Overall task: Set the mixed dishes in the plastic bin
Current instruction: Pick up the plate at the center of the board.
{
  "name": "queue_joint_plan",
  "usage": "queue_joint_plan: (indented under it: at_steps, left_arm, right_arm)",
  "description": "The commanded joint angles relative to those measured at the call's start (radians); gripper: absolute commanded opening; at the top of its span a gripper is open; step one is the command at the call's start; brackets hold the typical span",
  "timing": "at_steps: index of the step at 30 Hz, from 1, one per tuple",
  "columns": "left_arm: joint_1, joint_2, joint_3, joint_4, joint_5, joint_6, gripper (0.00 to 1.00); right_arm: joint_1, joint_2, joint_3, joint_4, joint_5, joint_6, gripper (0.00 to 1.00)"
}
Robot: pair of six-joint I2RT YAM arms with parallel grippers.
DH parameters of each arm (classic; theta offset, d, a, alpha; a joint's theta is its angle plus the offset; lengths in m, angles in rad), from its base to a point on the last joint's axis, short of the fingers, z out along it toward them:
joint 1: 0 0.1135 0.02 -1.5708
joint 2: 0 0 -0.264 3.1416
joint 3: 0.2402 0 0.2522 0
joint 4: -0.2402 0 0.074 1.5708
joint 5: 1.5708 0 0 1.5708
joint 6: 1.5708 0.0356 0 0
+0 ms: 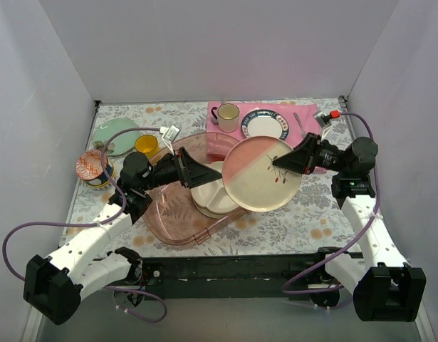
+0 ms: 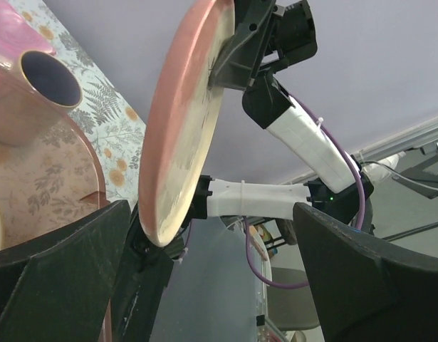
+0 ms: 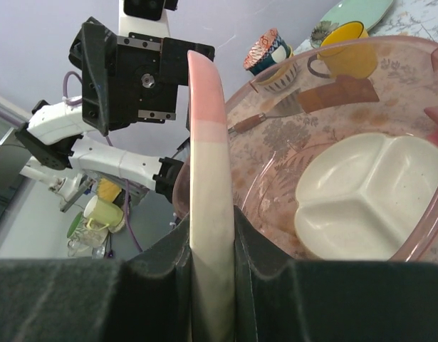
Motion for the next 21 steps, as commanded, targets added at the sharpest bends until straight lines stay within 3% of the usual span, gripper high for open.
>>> queue_joint_plan:
  at_steps: [1, 8, 21]
  left_arm:
    - [-0.071, -0.041, -0.024, -0.005, -0.084, 0.057, 0.98]
    - [-0.146, -0.064, -0.087, -0.005, -0.212, 0.110, 0.98]
    - [-0.246, -0.021, -0.101, 0.044, -0.324, 0.161, 0.96]
  right_arm:
    - [-0.014, -0.056, -0.022, 0.148, -0.015, 0.077, 0.01]
    - [-0.023, -0.095, -0.080, 0.143, -0.006, 0.077, 0.01]
    - [-0.074, -0.131, -0.117, 0.114, 0.002, 0.060, 0.01]
